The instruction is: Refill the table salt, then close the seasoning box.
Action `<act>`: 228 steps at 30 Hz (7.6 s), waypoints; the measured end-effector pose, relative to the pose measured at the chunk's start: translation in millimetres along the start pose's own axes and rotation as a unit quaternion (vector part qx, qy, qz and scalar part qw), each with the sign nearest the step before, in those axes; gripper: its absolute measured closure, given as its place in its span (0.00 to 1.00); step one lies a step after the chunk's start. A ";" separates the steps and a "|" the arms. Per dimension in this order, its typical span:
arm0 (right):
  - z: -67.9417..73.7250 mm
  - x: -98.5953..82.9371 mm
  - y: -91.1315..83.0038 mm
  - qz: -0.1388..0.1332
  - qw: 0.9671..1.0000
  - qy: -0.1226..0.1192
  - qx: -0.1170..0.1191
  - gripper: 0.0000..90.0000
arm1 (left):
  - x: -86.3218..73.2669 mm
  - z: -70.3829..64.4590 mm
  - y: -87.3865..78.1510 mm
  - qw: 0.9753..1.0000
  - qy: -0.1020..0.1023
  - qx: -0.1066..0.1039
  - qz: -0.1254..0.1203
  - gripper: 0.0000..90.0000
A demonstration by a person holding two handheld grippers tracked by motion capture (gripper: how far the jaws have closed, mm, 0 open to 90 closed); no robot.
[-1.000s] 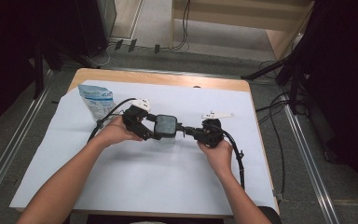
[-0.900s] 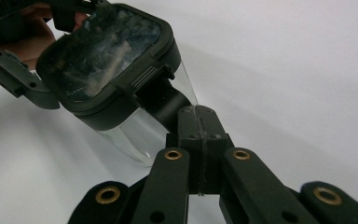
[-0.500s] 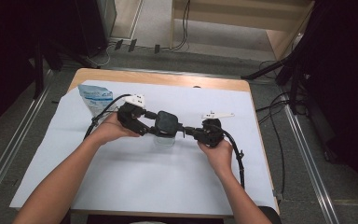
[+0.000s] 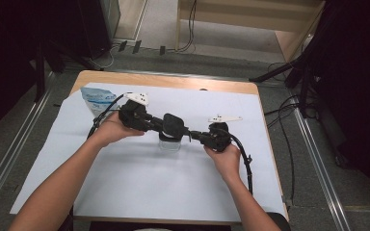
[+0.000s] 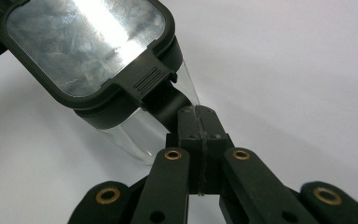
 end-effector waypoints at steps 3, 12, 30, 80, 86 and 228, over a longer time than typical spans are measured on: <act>0.2 -0.1 -0.5 0.001 1.000 0.000 0.001 1.00 | 5.6 -3.9 -1.0 1.000 0.007 -0.011 0.002 0.90; 1.1 -0.1 -1.3 0.003 1.000 0.001 0.002 1.00 | 23.7 -11.3 0.3 1.000 0.012 -0.009 0.006 0.99; 1.8 -1.3 -1.4 0.001 1.000 0.003 0.002 1.00 | 46.6 -19.9 17.1 1.000 0.012 -0.012 0.013 1.00; 5.2 -5.6 -1.5 0.000 1.000 0.000 -0.012 1.00 | 61.0 -22.1 46.8 0.999 0.012 -0.019 0.044 0.91; 1.8 -4.8 -5.2 -0.005 1.000 0.002 -0.015 1.00 | 58.0 -17.3 33.7 0.999 -0.002 -0.017 0.030 0.75; -3.9 -20.5 -24.0 0.014 0.999 -0.036 -0.024 0.66 | -52.9 48.4 -168.0 0.992 -0.059 0.113 -0.026 1.00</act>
Point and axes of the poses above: each handheld gripper's, and its own axes: y roughly forward along the jaws, x roughly out of its top, z roughly to its left, the point moved 2 cm from there along y, roughly forward along the jaws, and after that the axes turned 3 degrees about -y, right-handed, at the moved point
